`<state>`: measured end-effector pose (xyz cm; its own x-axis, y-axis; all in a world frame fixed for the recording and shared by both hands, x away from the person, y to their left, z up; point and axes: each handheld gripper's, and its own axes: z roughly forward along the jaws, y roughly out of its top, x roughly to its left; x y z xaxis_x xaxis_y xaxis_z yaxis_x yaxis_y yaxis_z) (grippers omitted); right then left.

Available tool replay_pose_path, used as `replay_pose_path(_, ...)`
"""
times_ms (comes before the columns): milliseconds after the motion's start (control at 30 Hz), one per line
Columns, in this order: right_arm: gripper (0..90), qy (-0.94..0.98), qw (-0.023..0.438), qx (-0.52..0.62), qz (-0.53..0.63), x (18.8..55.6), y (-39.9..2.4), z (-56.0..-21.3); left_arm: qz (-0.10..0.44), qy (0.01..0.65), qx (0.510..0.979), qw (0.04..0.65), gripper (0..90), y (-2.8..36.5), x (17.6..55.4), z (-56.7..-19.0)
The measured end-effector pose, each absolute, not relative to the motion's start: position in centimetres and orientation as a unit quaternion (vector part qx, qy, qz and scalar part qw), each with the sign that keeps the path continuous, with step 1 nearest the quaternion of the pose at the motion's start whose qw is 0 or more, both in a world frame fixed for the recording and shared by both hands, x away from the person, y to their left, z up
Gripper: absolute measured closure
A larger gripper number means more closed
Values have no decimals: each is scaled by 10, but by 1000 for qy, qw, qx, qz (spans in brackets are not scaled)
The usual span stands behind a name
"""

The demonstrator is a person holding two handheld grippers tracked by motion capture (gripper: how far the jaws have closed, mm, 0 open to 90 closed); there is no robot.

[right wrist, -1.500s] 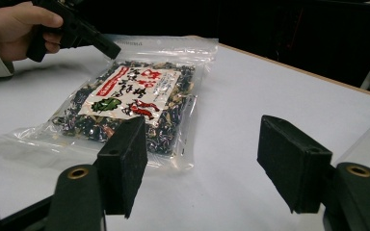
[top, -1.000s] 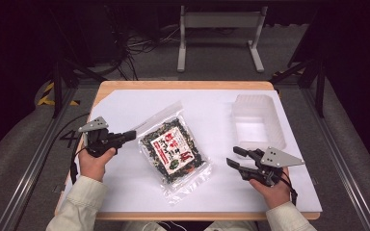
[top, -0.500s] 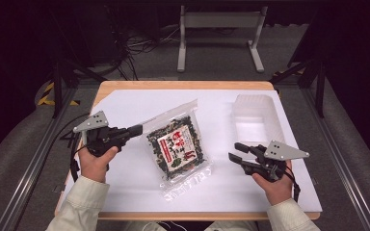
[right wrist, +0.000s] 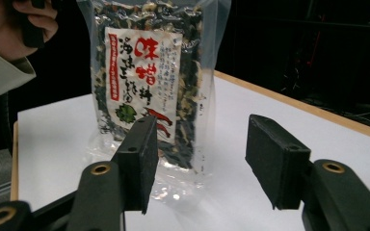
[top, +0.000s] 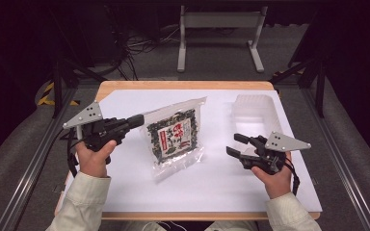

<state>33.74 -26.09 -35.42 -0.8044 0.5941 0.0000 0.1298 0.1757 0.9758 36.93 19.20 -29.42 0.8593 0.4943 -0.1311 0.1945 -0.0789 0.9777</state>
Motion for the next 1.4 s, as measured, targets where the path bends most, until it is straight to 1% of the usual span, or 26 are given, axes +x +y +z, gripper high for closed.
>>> replay_pose_path(167,430,740,187,238,600,344,-256,-348,116,231,723,641,897,191,370,-291)
replay_pose_path(267,391,749,184,235,591,352,-251,-343,112,226,722,645,897,190,370,-291)
replay_pose_path(433,320,751,163,228,598,367,-241,-333,106,210,716,657,897,191,368,-289)
replay_pose_path(567,289,753,151,221,601,375,-228,-332,100,198,714,665,897,191,363,-286)
replay_pose_path(700,277,757,139,204,605,380,-211,-332,100,187,715,666,897,190,359,-283)
replay_pose_path(1067,274,763,104,162,617,389,-181,-333,87,167,717,671,897,185,353,-279)
replay_pose_path(1267,277,765,68,139,625,391,-172,-337,90,158,717,673,897,186,350,-276)
replay_pose_path(1333,300,766,65,133,625,391,-169,-338,91,155,718,673,897,186,350,-275)
replay_pose_path(1400,351,765,66,128,627,391,-168,-338,91,155,717,673,897,186,350,-276)
